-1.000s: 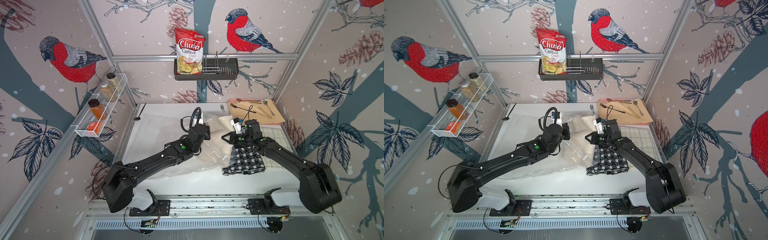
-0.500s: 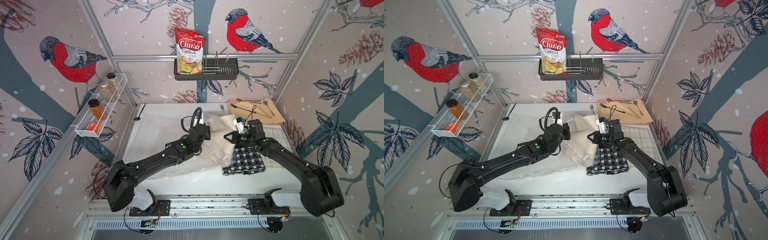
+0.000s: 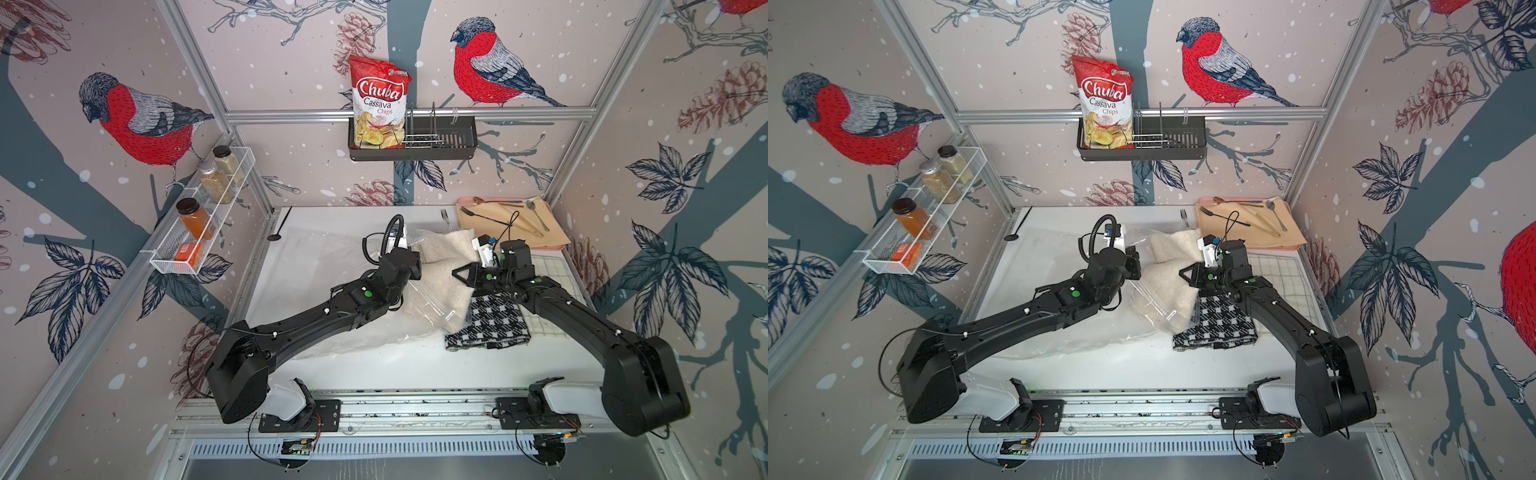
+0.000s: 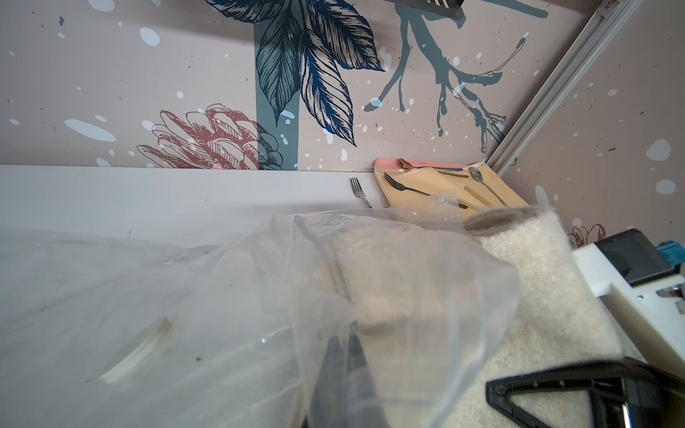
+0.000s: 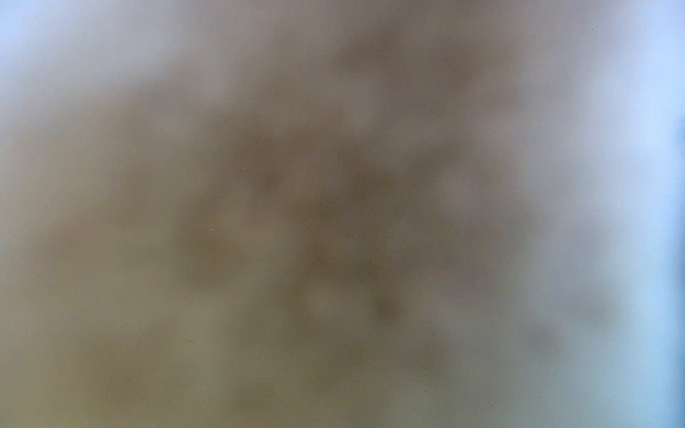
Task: Take the scarf out of the vacuum bag
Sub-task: Take out the scarf from the vacuum bag.
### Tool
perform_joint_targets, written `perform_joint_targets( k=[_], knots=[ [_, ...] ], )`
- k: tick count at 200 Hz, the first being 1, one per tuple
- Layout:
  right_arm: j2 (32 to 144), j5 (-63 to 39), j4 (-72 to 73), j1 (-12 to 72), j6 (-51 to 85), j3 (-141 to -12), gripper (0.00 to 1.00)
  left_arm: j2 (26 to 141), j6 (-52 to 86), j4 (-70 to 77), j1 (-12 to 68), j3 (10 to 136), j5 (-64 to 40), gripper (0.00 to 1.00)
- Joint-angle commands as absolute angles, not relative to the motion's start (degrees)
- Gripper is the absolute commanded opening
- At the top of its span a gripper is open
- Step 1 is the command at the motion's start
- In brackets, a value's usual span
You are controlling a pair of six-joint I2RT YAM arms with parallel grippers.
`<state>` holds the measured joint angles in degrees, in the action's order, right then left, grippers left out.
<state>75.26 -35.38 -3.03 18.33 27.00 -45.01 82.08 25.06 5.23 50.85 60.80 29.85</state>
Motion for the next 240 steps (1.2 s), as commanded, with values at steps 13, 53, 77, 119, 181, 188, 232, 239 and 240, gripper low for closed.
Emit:
perform_joint_targets(
  k=[13, 53, 77, 119, 181, 188, 232, 239, 240],
  knots=[
    [74.44, -37.05, 0.94, 17.45, 28.01, -44.59, 0.0, 81.65, 25.88, 5.57, 50.87, 60.97, 31.09, 0.0],
    [73.74, -37.12, 1.32, 16.27, 28.46, -43.9, 0.0, 81.83, 25.86, 5.61, 50.89, 61.09, 30.95, 0.0],
    [73.13, -36.91, 1.21, 15.58, 28.61, -43.6, 0.0, 81.78, 25.91, 5.58, 50.88, 61.03, 30.9, 0.0],
    [70.69, -36.91, 0.88, 14.02, 29.01, -42.91, 0.0, 81.83, 26.15, 5.54, 50.89, 60.93, 30.69, 0.0],
    [68.07, -43.41, 5.99, 10.92, 33.29, -40.25, 0.0, 81.74, 26.02, 5.38, 50.89, 61.11, 30.76, 0.0],
    [67.79, -44.13, 6.53, 10.66, 33.89, -40.01, 0.0, 81.69, 26.08, 5.31, 50.89, 61.07, 30.76, 0.0],
    [64.98, -48.39, 10.02, 8.23, 38.05, -38.63, 0.0, 81.65, 26.17, 5.22, 50.89, 61.04, 30.85, 0.0],
    [64.54, -48.98, 10.69, 7.72, 38.67, -38.37, 0.0, 81.73, 26.11, 5.29, 50.89, 61.06, 30.85, 0.0],
    [64.44, -49.1, 10.79, 7.68, 38.8, -38.35, 0.0, 81.74, 26.11, 5.33, 50.89, 61.03, 30.81, 0.0]
  ],
)
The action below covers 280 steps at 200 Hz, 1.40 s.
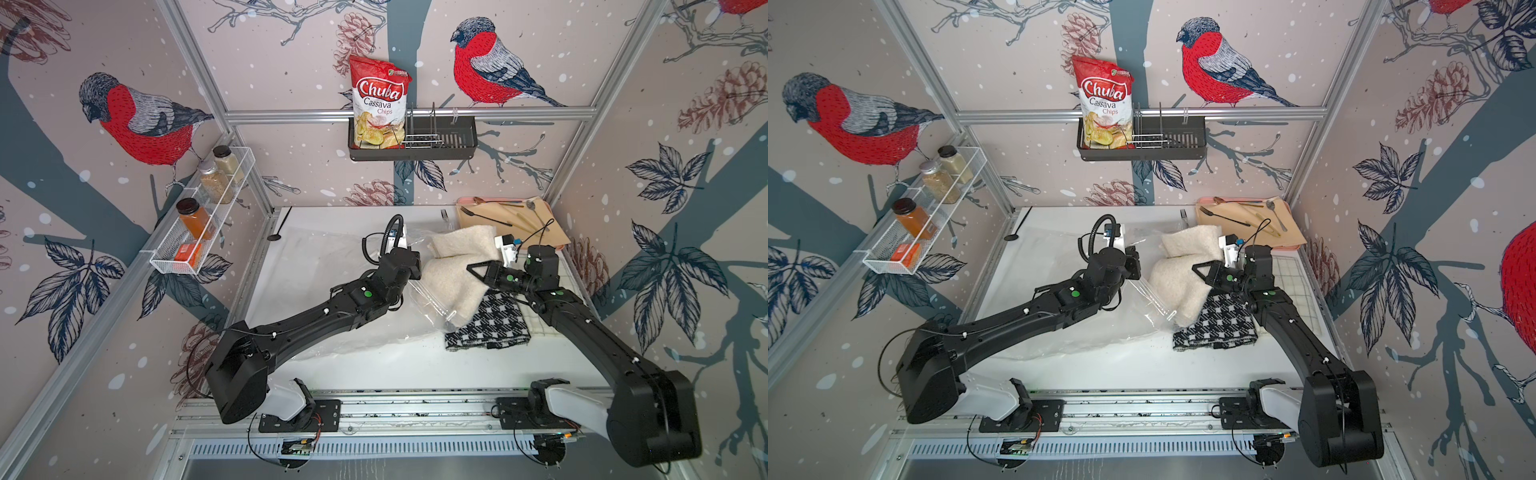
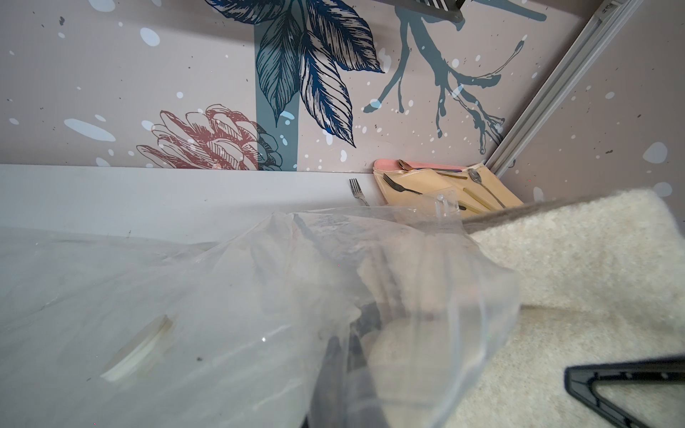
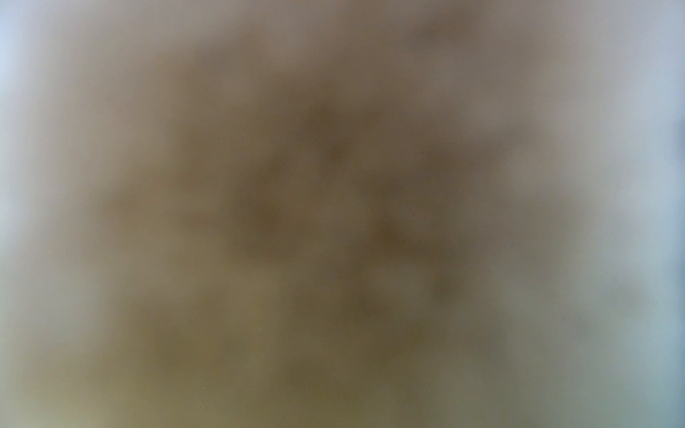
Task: Take the scarf out of the vacuum bag
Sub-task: Take out the scarf from the vacuum bag.
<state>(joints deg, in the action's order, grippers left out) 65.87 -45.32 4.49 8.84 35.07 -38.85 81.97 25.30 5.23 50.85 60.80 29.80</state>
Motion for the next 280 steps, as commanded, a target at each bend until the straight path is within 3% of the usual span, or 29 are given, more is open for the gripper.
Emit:
perform_joint_targets(
  k=[1, 91, 175, 194, 215, 248, 280],
  knots=[
    [64.43, -49.16, 10.89, 7.62, 38.91, -38.33, 0.0, 81.74, 26.11, 5.3, 50.89, 61.01, 30.78, 0.0],
    [60.27, -57.3, 33.91, 5.3, 59.05, -33.05, 0.0, 81.56, 26.13, 5.51, 50.89, 60.94, 30.69, 0.0],
    [56.16, -60.47, 55.12, -1.77, 79.62, -31.48, 0.0, 80.42, 25.99, 5.63, 50.89, 60.73, 30.75, 0.0],
    [53.68, -60.23, 50.8, -5.12, 78.27, -33.4, 0.0, 80.09, 25.72, 5.68, 50.91, 60.81, 31.11, 0.0],
    [50.31, -58.34, 36.69, -8.8, 69.77, -37.31, 0.0, 79.74, 25.19, 5.47, 50.92, 61.41, 31.18, 0.0],
    [46.07, -49.49, 12.79, -11.24, 53.49, -44.38, 0.0, 79.04, 24.11, 5.37, 50.93, 63.16, 31.4, 0.0],
    [43.1, -40.34, 3.77, -11.29, 45.97, -46.5, 0.0, 78.57, 23.07, 5.2, 50.87, 65.8, 30.69, 0.0]
  ],
)
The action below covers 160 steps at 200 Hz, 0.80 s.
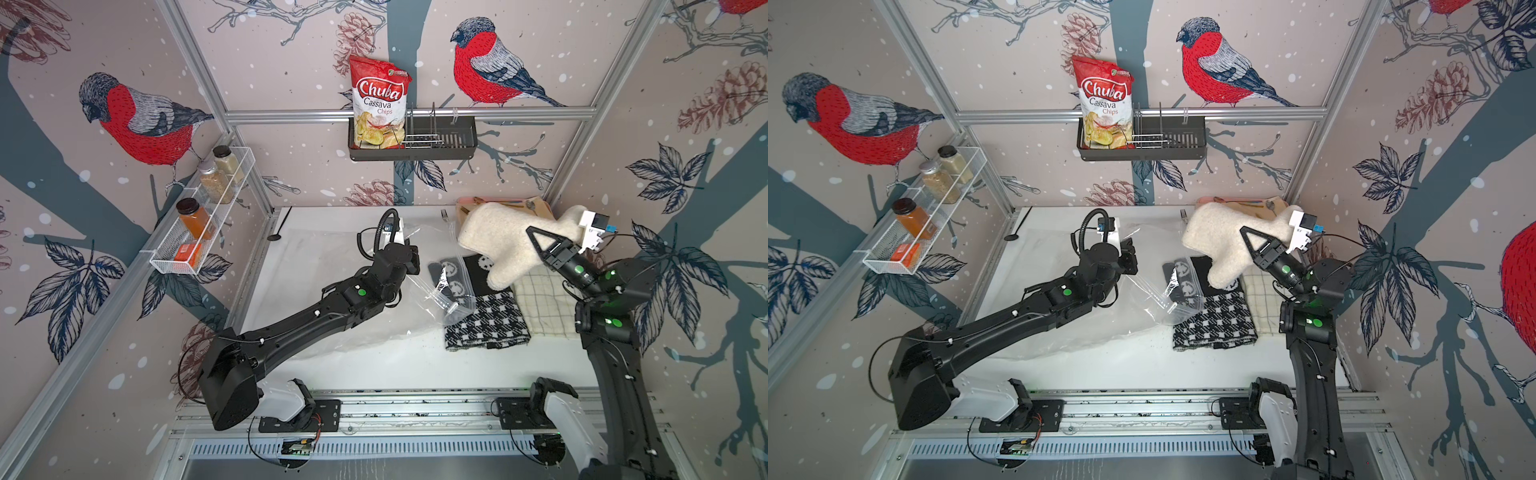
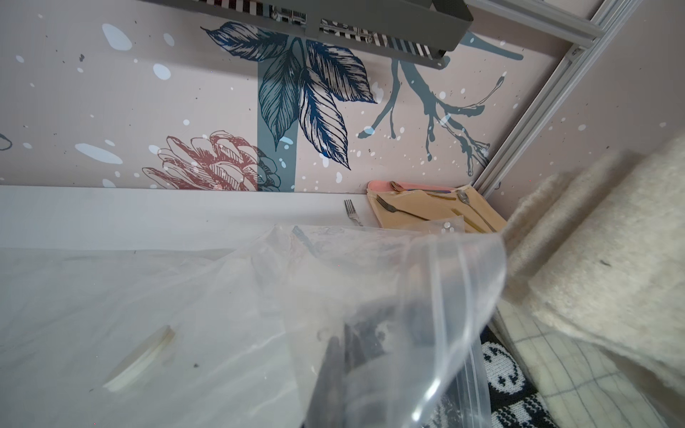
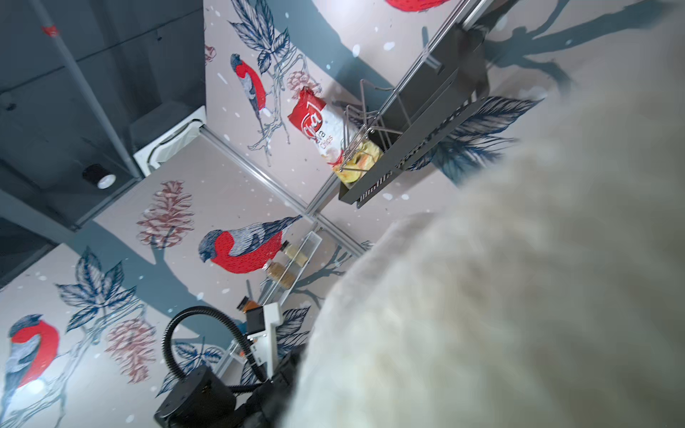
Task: Take the scarf out of the vacuum bag
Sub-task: Take out the scarf from the vacuum bag.
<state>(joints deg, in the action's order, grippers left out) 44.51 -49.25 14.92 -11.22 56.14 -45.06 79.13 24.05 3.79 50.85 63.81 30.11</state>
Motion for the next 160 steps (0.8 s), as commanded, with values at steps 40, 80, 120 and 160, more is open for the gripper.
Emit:
perform_joint_targets(
  k=[40, 80, 120, 160],
  knots=[
    [39.77, -28.8, -3.93, -11.26, 38.74, -47.93, 0.0, 77.53, 21.32, 5.47, 50.89, 69.32, 29.36, 0.0],
    [38.29, -21.56, -8.04, -11.12, 35.08, -48.57, 0.0, 76.93, 19.67, 5.01, 50.91, 72.98, 29.01, 0.0],
    [38.4, -21.31, -7.34, -11.07, 35.66, -47.07, 0.0, 73.76, 18.84, 4.17, 50.69, 77.53, 26.17, 0.0],
    [38.91, -20.7, -7.47, -10.71, 35.69, -46.86, 0.0, 70.91, 19.08, 4.66, 50.71, 80.81, 21.95, 0.0]
  ],
)
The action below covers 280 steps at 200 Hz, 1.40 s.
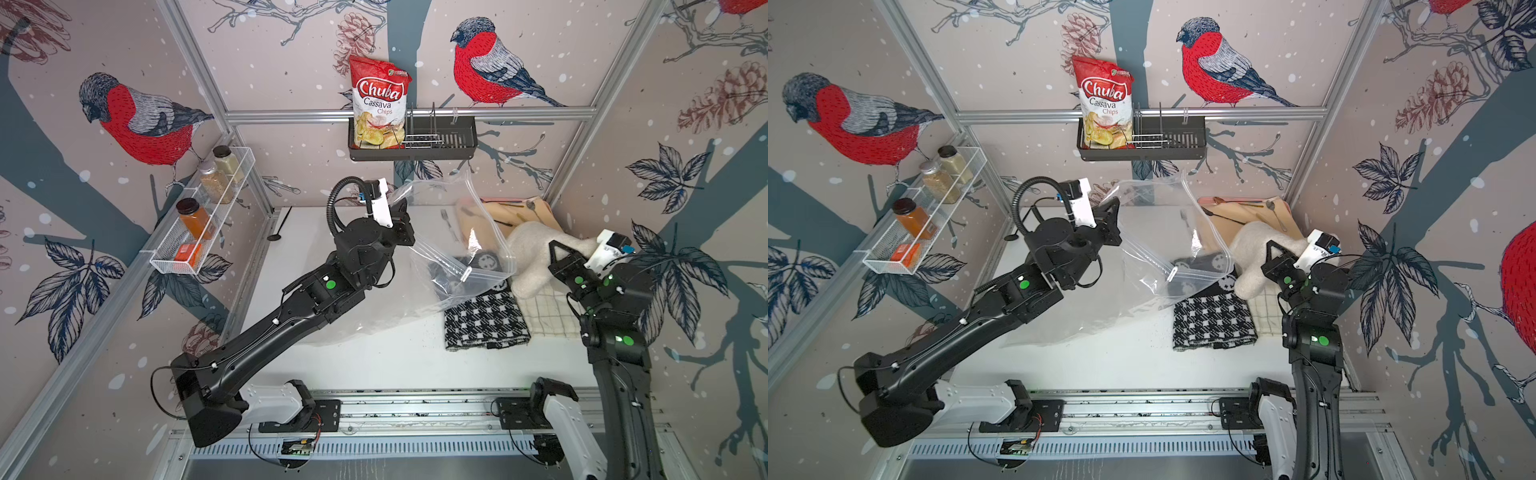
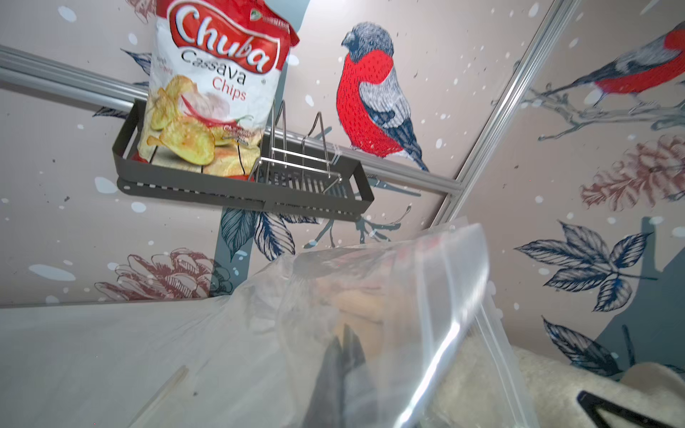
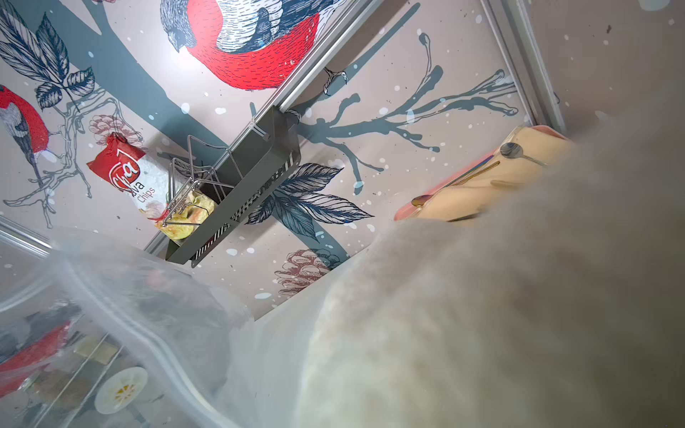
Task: Take the scarf out of the vacuum bag
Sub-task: Take out the scarf from the vacuum bag, then place the scarf at the center of the board.
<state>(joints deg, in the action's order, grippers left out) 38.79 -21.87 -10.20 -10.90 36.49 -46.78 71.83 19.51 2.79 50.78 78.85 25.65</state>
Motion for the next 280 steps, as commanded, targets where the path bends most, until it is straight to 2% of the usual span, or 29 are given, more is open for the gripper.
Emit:
perform_joint_targets(
  k=[1, 78, 116, 152, 184, 206, 221, 234, 280],
  knots=[
    [38.92, -20.72, -7.42, -10.72, 35.69, -46.9, 0.0, 70.92, 19.08, 4.66, 50.71, 80.92, 21.78, 0.0],
    [42.67, -27.91, -3.49, -7.64, 37.71, -45.49, 0.0, 65.61, 17.29, 10.16, 50.17, 81.88, 12.93, 0.0],
    [49.48, -33.23, 6.25, 4.8, 41.06, -44.44, 0.0, 63.21, 15.43, 10.91, 50.19, 83.71, 12.36, 0.0],
    [61.21, -40.91, 28.29, 15.24, 51.35, -42.1, 0.0, 62.18, 14.6, 10.66, 50.17, 84.49, 13.39, 0.0],
    [74.29, -49.27, 48.97, 20.86, 61.14, -45.33, 0.0, 61.29, 14.19, 9.59, 50.25, 84.93, 15.1, 0.0],
    [84.65, -56.84, 77.24, 23.78, 79.33, -48.62, 0.0, 60.82, 13.75, 9.31, 50.19, 85.05, 15.77, 0.0],
    [95.07, -58.88, 106.04, 25.82, 97.61, -51.13, 0.0, 60.56, 13.67, 9.42, 50.18, 84.69, 16.31, 0.0],
    [101.71, -61.82, 106.84, 27.27, 101.4, -52.43, 0.0, 60.3, 13.48, 9.49, 50.19, 84.41, 16.58, 0.0],
    [120.93, -62.54, 105.66, 28.4, 105.05, -42.45, 0.0, 59.43, 12.6, 9.06, 50.19, 84.62, 18.43, 0.0]
  ],
)
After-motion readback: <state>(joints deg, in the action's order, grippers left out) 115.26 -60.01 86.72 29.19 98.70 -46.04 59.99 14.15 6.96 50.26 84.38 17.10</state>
